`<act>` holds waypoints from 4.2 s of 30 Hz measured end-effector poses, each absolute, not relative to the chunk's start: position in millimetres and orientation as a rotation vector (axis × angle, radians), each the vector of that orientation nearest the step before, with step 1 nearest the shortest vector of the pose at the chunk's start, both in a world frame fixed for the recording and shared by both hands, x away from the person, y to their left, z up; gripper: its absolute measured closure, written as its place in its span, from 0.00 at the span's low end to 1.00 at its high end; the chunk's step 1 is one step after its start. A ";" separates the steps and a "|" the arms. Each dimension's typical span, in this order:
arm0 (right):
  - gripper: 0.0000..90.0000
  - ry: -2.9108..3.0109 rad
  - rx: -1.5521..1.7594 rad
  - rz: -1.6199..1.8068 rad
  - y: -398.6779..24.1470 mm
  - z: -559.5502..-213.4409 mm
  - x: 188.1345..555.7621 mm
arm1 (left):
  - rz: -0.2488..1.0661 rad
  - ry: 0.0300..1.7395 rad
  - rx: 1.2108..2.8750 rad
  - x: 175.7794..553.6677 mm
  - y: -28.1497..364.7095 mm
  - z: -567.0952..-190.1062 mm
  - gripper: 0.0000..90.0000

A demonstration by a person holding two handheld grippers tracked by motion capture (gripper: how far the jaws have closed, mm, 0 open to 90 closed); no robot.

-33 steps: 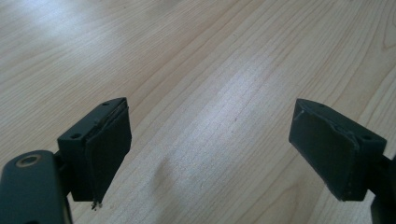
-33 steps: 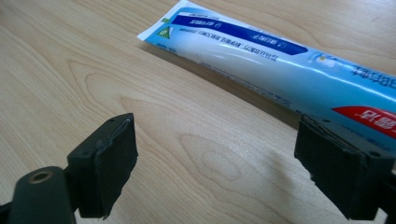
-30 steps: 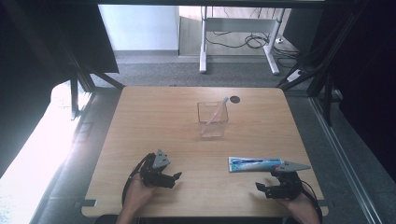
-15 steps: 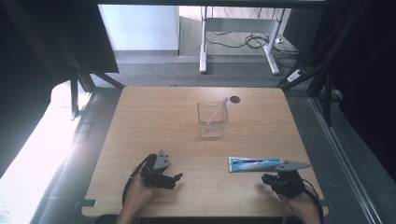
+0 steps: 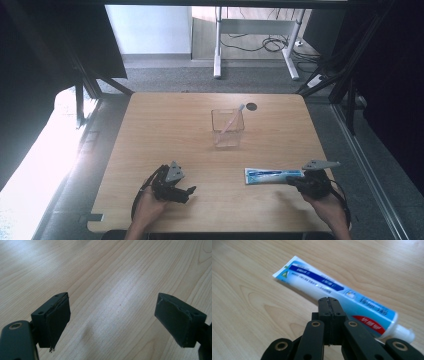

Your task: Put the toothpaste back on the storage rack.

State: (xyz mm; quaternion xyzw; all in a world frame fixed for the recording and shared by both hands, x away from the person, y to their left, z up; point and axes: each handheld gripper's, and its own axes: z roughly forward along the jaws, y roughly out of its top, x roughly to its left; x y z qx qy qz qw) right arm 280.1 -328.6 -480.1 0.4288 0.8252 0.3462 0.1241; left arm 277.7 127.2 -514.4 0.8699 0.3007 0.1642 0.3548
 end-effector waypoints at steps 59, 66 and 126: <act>0.93 2.456 1.342 0.934 -358.4 -497.7 315.4 | 0.377 0.785 2.192 277.4 133.7 -514.0 0.15; 0.93 2.475 1.310 0.937 -354.6 -497.6 302.8 | 0.374 0.783 2.187 277.2 134.6 -513.3 0.15; 0.48 2.686 1.360 0.533 -285.0 -499.7 331.8 | 0.362 0.778 2.203 274.7 138.3 -517.5 0.15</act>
